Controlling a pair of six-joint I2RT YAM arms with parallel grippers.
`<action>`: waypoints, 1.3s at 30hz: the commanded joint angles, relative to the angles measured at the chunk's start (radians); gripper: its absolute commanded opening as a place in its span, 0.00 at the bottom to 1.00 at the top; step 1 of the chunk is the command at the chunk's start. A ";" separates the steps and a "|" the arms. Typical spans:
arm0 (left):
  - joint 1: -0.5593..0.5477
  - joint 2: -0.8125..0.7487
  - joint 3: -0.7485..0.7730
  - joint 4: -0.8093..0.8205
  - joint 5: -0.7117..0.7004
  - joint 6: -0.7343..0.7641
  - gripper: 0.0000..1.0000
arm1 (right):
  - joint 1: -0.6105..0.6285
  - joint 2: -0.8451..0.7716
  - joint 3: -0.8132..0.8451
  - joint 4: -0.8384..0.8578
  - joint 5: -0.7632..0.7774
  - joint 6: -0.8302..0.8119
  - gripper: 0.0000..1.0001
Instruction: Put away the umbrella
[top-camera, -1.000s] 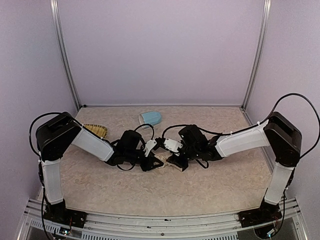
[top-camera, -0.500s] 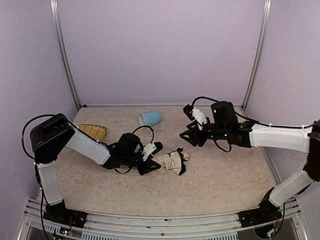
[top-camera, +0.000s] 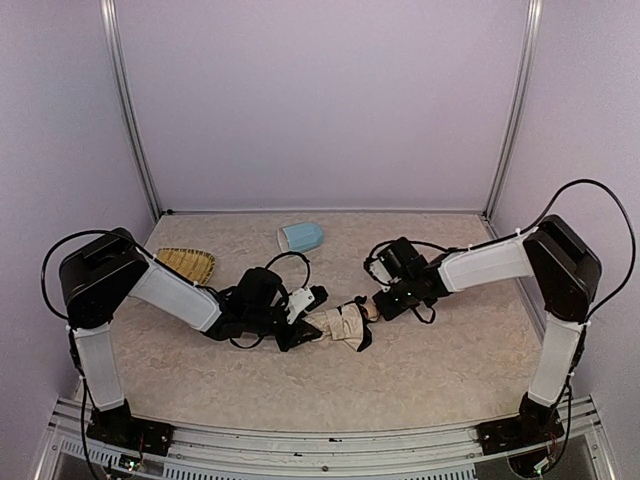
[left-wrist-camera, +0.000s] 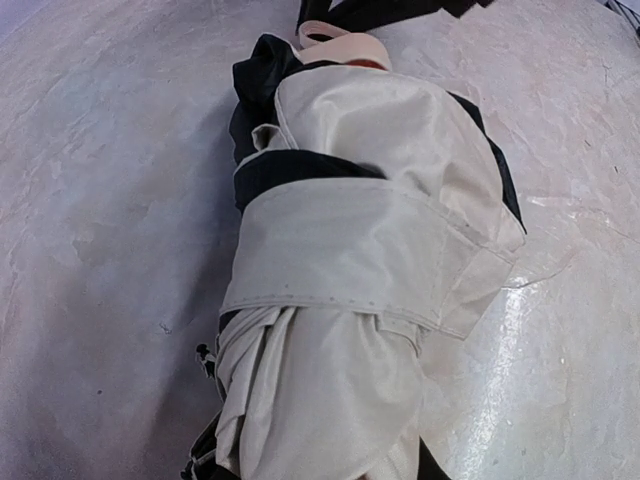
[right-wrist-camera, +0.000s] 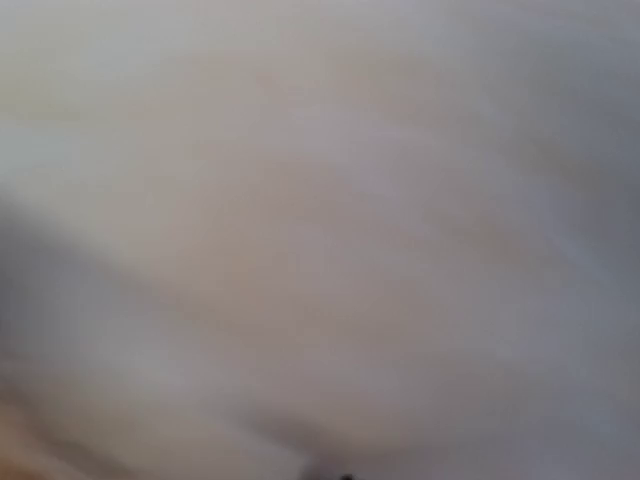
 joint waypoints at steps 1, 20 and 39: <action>-0.019 0.023 -0.008 -0.129 -0.025 0.017 0.00 | 0.207 0.097 0.142 0.040 -0.245 -0.029 0.05; -0.053 -0.103 -0.095 -0.014 -0.037 0.181 0.00 | 0.087 -0.283 0.024 0.002 -0.200 -0.101 0.11; -0.204 -0.118 -0.161 0.148 -0.308 0.690 0.38 | 0.091 -0.317 0.028 -0.064 -0.476 -0.275 0.40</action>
